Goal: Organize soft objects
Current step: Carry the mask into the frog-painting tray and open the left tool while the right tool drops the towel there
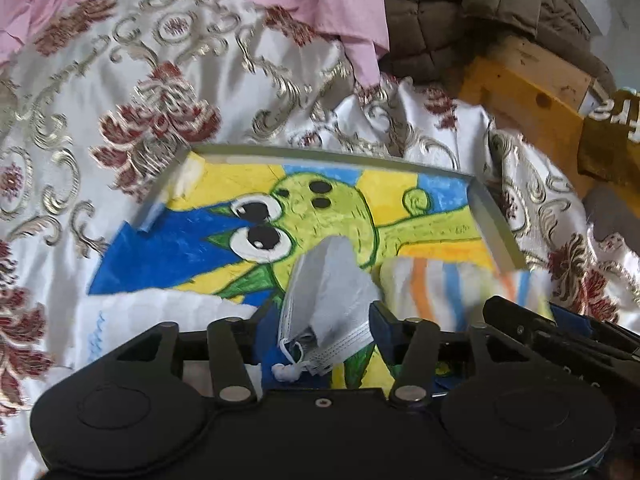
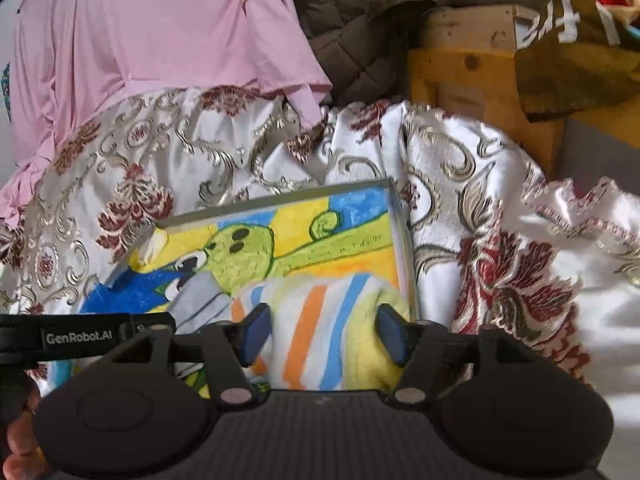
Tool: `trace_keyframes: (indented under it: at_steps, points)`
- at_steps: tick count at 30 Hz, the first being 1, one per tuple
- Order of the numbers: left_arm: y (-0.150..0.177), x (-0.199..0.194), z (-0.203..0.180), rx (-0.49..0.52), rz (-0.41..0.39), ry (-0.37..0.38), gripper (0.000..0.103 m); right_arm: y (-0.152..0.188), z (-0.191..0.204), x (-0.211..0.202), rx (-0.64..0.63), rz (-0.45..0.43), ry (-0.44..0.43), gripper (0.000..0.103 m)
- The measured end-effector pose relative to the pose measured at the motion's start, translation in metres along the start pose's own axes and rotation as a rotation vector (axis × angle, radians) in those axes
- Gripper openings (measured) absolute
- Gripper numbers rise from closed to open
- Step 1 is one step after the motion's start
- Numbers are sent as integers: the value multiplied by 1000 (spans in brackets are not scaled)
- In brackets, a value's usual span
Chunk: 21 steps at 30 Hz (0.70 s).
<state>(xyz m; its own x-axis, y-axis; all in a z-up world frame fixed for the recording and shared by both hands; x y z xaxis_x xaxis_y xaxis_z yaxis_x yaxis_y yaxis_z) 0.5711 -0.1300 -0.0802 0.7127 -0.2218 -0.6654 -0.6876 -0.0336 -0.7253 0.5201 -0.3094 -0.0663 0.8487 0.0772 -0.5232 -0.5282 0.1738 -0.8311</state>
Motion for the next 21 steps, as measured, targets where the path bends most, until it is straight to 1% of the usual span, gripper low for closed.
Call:
trace_keyframes:
  at_steps: [1,2,3,4,5,9,11,16,21]
  points:
    - [-2,-7,1,5,-17,-12,60,-2,1,-6,-5,-12,8,76]
    - [-4,-14,1,13,-33,-26,64,-5,3,-11,-7,-22,13,78]
    - [-7,-21,0,21,-49,-40,66,-7,4,-17,-7,-32,14,81]
    - [-9,-29,1,29,-67,-54,72,-9,5,-25,-4,-43,12,84]
    - [-11,-38,1,37,-86,-72,77,-11,6,-32,2,-54,11,85]
    - [-19,-74,4,58,-147,-115,82,-17,11,-63,7,-102,7,90]
    - [-20,-94,4,66,-180,-128,89,-18,14,-82,-6,-133,8,92]
    - [-17,-144,2,77,-246,-126,96,-15,23,-125,-21,-203,-10,100]
    - [-7,-188,-1,97,-302,-131,100,-7,36,-171,-62,-272,-30,102]
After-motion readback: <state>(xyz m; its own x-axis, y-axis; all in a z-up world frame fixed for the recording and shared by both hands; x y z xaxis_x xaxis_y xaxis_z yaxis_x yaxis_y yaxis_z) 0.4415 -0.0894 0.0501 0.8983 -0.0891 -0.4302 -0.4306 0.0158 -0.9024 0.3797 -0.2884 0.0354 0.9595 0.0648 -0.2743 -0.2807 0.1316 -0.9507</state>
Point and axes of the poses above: each gripper's, at about its wrist camera, not at the fingertips, and x roughly the way its jaws point, z to its left, y to its underside, the point moved 6 cm from there along x, roughly the way its jaws point, and after that the axes turned 2 degrees about -z, right-handed, at the moved point
